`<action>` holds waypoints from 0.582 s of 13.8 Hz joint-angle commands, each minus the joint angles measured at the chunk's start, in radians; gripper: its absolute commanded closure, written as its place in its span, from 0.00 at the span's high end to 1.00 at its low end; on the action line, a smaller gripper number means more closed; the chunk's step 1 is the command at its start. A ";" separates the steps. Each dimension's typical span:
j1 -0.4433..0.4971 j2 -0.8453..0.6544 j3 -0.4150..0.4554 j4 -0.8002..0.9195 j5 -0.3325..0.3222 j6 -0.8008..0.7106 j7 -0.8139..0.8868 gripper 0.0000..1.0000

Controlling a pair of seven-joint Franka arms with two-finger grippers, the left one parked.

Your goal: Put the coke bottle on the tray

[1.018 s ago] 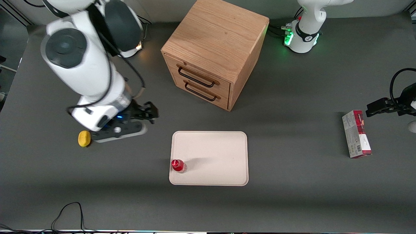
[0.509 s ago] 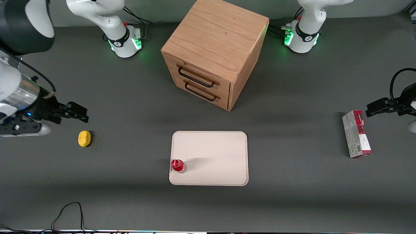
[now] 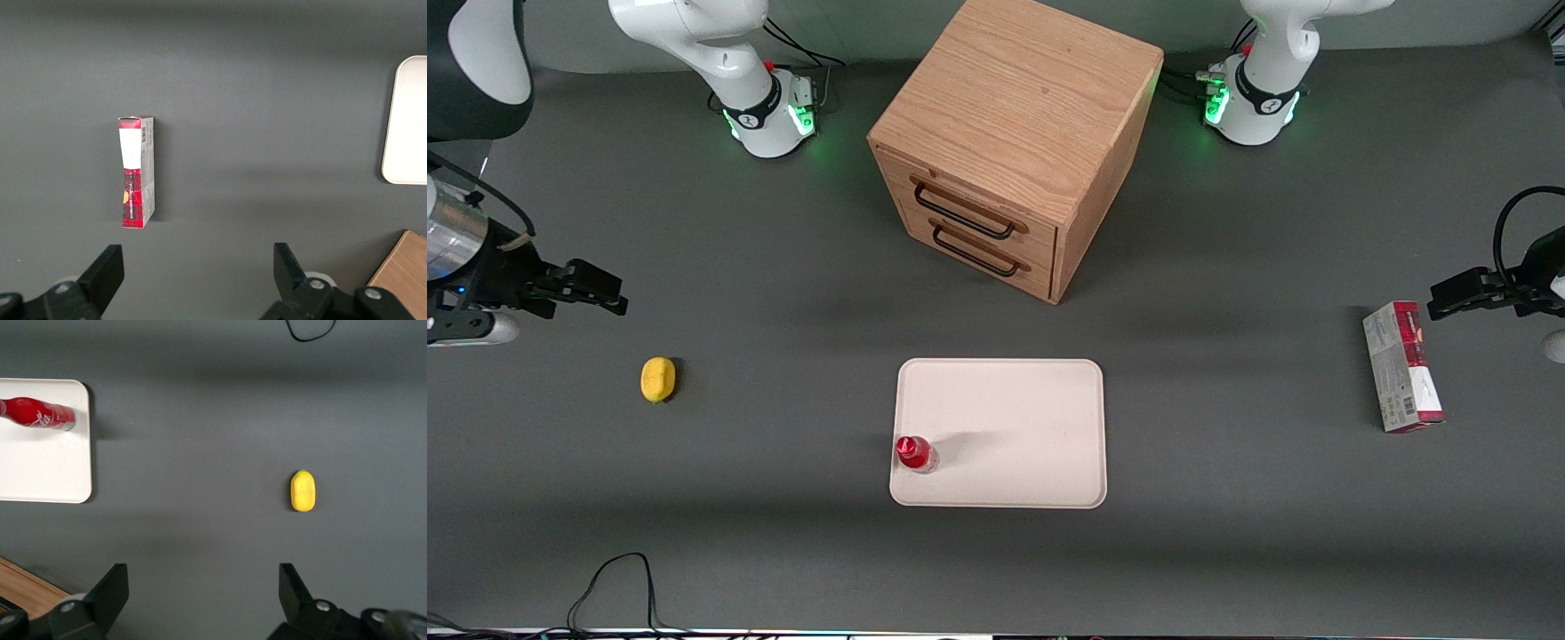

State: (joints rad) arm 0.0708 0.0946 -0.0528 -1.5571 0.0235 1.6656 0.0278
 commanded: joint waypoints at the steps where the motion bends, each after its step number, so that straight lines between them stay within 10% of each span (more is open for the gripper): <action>1: 0.007 -0.026 -0.002 -0.009 -0.008 -0.021 -0.009 1.00; 8: 0.006 -0.024 -0.027 0.002 -0.030 -0.052 -0.063 1.00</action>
State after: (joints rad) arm 0.0714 0.0819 -0.0718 -1.5560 0.0089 1.6283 -0.0141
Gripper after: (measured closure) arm 0.000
